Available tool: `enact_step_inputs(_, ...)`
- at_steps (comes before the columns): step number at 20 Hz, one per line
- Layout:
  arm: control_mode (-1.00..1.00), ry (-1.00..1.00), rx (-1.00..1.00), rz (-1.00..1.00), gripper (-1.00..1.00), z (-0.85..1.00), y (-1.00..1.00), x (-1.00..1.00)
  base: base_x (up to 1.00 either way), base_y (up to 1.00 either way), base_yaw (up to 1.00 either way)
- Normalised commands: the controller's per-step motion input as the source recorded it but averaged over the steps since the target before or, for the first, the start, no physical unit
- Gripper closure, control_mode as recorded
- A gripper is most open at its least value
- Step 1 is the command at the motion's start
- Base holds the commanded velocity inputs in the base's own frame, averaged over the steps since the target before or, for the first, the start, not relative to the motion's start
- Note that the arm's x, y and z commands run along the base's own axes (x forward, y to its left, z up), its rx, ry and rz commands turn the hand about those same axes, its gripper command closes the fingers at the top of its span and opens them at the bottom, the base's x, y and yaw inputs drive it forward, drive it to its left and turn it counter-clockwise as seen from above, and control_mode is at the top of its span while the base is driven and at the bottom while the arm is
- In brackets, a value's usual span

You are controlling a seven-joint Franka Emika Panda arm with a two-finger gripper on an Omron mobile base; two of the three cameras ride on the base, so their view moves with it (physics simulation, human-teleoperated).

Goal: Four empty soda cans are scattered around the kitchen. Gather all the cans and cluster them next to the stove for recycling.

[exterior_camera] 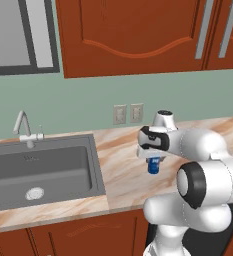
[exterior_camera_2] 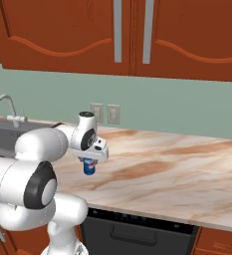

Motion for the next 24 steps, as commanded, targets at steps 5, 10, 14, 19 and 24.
enact_step_inputs(5,-1.00,0.00,0.00,0.00,1.00,0.00,0.00,0.00,0.00,0.00,0.00)
enact_step_inputs(10,-1.00,-0.01,0.00,0.00,1.00,0.01,0.00,-0.05,0.00,0.00,0.00)
enact_step_inputs(14,-1.00,-0.02,0.00,0.00,1.00,0.16,0.00,-0.23,0.00,0.00,0.00)
enact_step_inputs(19,-1.00,-0.04,0.00,0.00,1.00,0.17,0.00,-0.22,0.00,0.00,0.00)
enact_step_inputs(24,-1.00,-0.04,0.00,0.00,1.00,0.22,0.00,-0.29,0.00,0.00,0.00)
